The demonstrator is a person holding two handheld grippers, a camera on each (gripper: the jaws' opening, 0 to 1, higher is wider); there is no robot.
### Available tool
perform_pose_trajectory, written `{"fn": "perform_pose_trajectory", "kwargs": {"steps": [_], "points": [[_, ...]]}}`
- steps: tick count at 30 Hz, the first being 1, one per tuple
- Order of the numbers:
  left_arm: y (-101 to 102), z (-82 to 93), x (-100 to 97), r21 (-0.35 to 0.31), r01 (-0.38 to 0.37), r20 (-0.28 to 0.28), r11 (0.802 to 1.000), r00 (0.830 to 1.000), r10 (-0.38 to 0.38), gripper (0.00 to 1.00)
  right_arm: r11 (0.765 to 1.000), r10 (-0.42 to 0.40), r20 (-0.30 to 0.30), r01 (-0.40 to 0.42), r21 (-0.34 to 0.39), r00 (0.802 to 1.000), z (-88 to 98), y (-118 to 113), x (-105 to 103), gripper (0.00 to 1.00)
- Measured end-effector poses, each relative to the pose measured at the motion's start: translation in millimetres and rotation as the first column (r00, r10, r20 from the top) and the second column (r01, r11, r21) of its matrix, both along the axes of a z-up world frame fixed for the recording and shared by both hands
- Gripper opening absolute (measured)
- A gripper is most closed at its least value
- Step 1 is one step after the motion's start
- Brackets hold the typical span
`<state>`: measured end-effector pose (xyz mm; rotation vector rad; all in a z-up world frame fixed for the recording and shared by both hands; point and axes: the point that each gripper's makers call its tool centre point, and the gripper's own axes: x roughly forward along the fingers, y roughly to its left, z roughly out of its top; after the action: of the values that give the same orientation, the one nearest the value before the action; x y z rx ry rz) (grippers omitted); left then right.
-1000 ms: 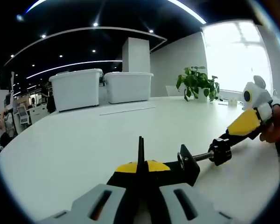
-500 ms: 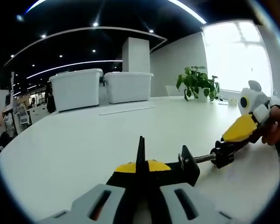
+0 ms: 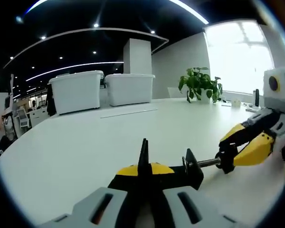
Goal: Clamp the fixed fixture on the desktop, loosen the retaining clip, secure it to the edge of the desk, and tighten the retaining clip.
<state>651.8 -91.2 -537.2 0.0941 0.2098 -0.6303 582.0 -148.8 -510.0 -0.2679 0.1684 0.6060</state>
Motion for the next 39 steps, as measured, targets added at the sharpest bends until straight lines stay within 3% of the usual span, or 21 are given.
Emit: {"fn": "perform_pose_trajectory", "kwargs": {"steps": [3, 6, 8, 11, 12, 14, 16, 18, 19, 20, 22, 23, 24, 26, 27, 28, 29, 32, 34, 37, 39], "points": [[-0.6, 0.0, -0.6, -0.001, 0.005, 0.000, 1.000, 1.000, -0.005, 0.06, 0.964, 0.038, 0.201, 0.017, -0.267, 0.979, 1.5, 4.7, -5.6, 0.20], [-1.2, -0.2, -1.4, -0.007, 0.008, -0.006, 1.000, 1.000, -0.008, 0.05, 0.834, 0.141, 0.363, 0.087, -0.544, 0.921, -1.7, 9.1, -9.8, 0.20], [-1.6, -0.6, -1.2, -0.007, 0.006, -0.008, 1.000, 1.000, -0.007, 0.05, 0.798, 0.154, 0.394, 0.121, -0.591, 0.906, -3.7, 10.7, -10.7, 0.20], [-1.3, -1.3, -0.8, -0.010, 0.005, -0.014, 1.000, 1.000, -0.005, 0.05, 0.802, 0.145, 0.393, 0.125, -0.584, 0.908, -3.3, 8.9, -8.7, 0.21], [-1.1, -1.5, -0.6, -0.011, 0.003, -0.017, 1.000, 1.000, -0.003, 0.05, 0.825, 0.133, 0.382, 0.112, -0.554, 0.914, -2.5, 8.1, -7.3, 0.22], [-1.0, -1.4, -0.4, -0.009, 0.002, -0.014, 1.000, 1.000, -0.002, 0.05, 0.913, 0.078, 0.293, 0.051, -0.406, 0.953, 1.9, 3.8, -4.9, 0.22], [-1.6, -1.5, -0.8, -0.010, 0.005, -0.014, 1.000, 1.000, -0.005, 0.05, 0.988, 0.011, 0.132, 0.009, -0.154, 0.991, 12.6, 0.5, -6.5, 0.28], [-2.1, -1.5, -1.0, -0.009, 0.008, -0.013, 1.000, 1.000, -0.008, 0.05, 0.997, -0.018, -0.035, 0.020, 0.079, 0.999, 15.9, -6.0, -1.9, 0.41], [-2.3, -1.5, -1.0, -0.009, 0.009, -0.013, 1.000, 1.000, -0.009, 0.05, 0.976, -0.011, -0.131, 0.039, 0.213, 0.991, 15.7, -9.5, 2.0, 0.43], [-2.3, -1.5, -1.0, -0.009, 0.008, -0.013, 1.000, 1.000, -0.008, 0.05, 0.935, 0.014, -0.213, 0.063, 0.350, 0.977, 16.3, -11.3, 5.2, 0.39], [-2.5, -1.5, -1.1, -0.008, 0.010, -0.012, 1.000, 1.000, -0.010, 0.05, 0.821, 0.085, -0.350, 0.134, 0.556, 0.933, 12.8, -13.5, 9.6, 0.29], [-2.8, -1.5, -1.3, -0.008, 0.011, -0.012, 1.000, 1.000, -0.012, 0.05, 0.772, 0.112, -0.391, 0.168, 0.613, 0.914, 9.2, -14.6, 11.9, 0.28], [-3.0, -1.5, -1.3, -0.007, 0.012, -0.011, 1.000, 1.000, -0.012, 0.05, 0.753, 0.101, -0.424, 0.210, 0.623, 0.900, 1.1, -21.8, 20.0, 0.28], [-3.1, -1.4, -1.5, -0.007, 0.013, -0.010, 1.000, 1.000, -0.013, 0.05, 0.800, 0.046, -0.437, 0.229, 0.554, 0.898, -14.2, -28.7, 23.0, 0.26], [-3.4, -1.3, -1.6, -0.008, 0.014, -0.010, 1.000, 1.000, -0.014, 0.05, 0.797, 0.054, -0.447, 0.231, 0.558, 0.893, -17.2, -27.7, 22.4, 0.26], [-3.7, -1.4, -1.8, -0.006, 0.016, -0.010, 1.000, 1.000, -0.016, 0.05, 0.763, 0.096, -0.466, 0.235, 0.602, 0.879, -14.5, -22.8, 18.4, 0.25], [-4.2, -1.6, -2.2, -0.009, 0.019, -0.013, 1.000, 1.000, -0.019, 0.05, 0.758, 0.109, -0.481, 0.240, 0.607, 0.870, -16.3, -21.4, 17.0, 0.24], [-4.3, -1.0, -2.0, -0.008, 0.020, -0.012, 1.000, 1.000, -0.021, 0.05, 0.708, 0.155, -0.537, 0.286, 0.646, 0.829, -17.2, -18.1, 16.2, 0.20], [-4.2, -0.9, -1.7, -0.008, 0.021, -0.012, 1.000, 1.000, -0.021, 0.05, 0.705, 0.158, -0.542, 0.290, 0.647, 0.826, -18.2, -19.3, 18.2, 0.20], [-4.0, -0.6, -1.0, -0.008, 0.021, -0.012, 1.000, 1.000, -0.022, 0.05, 0.673, 0.183, -0.583, 0.331, 0.662, 0.792, -21.1, -18.6, 17.9, 0.20], [-3.8, -0.4, -0.8, -0.008, 0.021, -0.012, 1.000, 1.000, -0.021, 0.05, 0.665, 0.191, -0.594, 0.342, 0.663, 0.781, -23.0, -19.2, 19.7, 0.20]]}}
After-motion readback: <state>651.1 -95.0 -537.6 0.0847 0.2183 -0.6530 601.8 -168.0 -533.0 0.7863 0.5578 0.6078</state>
